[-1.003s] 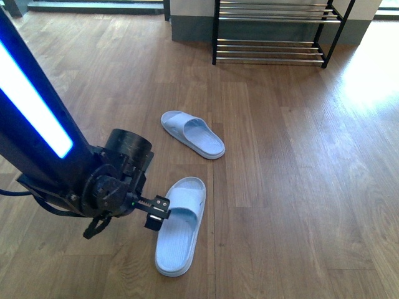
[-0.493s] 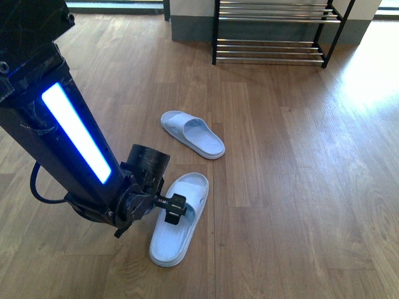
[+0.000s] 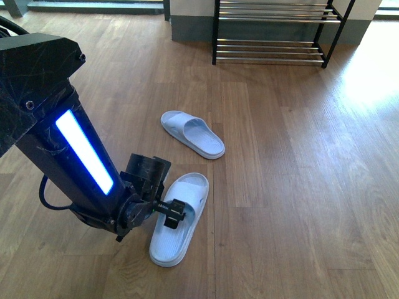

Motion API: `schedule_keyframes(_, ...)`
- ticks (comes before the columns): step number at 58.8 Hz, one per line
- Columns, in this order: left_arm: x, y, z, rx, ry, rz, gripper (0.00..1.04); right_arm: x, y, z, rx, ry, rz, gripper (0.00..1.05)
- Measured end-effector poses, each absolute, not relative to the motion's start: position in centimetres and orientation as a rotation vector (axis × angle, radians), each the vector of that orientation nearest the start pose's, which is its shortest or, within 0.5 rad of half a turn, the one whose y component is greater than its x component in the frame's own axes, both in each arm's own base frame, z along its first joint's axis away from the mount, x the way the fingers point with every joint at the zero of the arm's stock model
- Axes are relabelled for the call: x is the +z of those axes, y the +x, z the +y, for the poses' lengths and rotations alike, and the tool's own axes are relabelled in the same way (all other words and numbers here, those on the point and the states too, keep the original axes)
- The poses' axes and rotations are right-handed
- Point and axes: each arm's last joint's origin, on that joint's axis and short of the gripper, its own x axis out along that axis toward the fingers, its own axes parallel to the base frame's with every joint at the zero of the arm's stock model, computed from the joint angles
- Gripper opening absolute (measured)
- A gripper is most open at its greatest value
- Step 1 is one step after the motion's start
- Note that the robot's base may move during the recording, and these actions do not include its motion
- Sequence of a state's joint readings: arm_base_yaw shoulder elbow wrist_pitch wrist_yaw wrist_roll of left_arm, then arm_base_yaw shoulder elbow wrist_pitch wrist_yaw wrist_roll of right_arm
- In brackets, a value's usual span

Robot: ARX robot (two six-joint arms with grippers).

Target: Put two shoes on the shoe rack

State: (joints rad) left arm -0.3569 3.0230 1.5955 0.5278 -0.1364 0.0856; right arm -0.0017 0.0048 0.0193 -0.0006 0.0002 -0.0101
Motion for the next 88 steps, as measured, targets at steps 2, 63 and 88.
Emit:
schedule_keyframes(2,-17.5,41.3,-15.0,-0.256,0.304,0.85,0.95,17.0,9.7,0.0,-0.002,-0.01,-0.014,0.95)
schedule_keyframes(63,-15.3,40.4,-12.4,-0.114,0.24,0.864,0.02,17.0,9.7,0.0,-0.002,-0.01,-0.014,0.95)
schedule_keyframes(88,5.0,34.5,-9.3,0.018,0.085,0.696,0.02,17.0,9.7,0.0,-0.002,-0.01,-0.014,0.95)
